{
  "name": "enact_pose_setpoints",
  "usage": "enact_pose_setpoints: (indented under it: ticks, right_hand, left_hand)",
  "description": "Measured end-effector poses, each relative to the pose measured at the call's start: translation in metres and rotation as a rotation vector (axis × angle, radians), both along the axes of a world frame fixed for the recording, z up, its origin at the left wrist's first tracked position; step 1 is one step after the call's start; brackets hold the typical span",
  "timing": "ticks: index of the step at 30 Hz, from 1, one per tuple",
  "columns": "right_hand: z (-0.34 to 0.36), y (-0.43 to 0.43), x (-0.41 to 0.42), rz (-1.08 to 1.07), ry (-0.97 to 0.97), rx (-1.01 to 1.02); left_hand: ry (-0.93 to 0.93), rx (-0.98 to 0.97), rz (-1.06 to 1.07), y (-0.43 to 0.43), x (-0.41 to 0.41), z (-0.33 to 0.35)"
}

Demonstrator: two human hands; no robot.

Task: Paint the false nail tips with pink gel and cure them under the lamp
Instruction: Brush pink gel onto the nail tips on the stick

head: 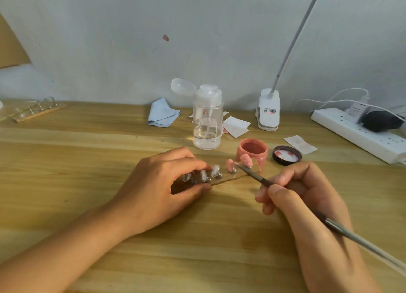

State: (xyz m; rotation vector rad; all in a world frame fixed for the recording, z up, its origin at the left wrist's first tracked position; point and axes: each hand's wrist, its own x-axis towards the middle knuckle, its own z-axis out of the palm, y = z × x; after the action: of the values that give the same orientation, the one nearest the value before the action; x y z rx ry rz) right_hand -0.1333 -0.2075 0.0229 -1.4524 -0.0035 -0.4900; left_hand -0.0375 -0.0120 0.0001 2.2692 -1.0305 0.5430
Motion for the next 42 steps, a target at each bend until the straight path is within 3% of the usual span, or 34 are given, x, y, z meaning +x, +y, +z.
enact_pose_setpoints:
  ticks: [3, 8, 42]
  right_hand:
    - [0.0029, -0.0017, 0.0063, 0.125, 0.139, 0.031]
    - [-0.0043, 0.0000, -0.0030, 0.007, -0.040, 0.013]
    - [-0.0025, 0.0018, -0.0015, -0.025, -0.031, -0.007]
  left_hand:
    - [0.000, 0.009, 0.003, 0.0003, 0.0003, -0.0007]
    - [-0.004, 0.008, -0.003, 0.0006, 0.0003, 0.0001]
    - [-0.007, 0.033, 0.005, 0.0007, -0.0027, 0.0011]
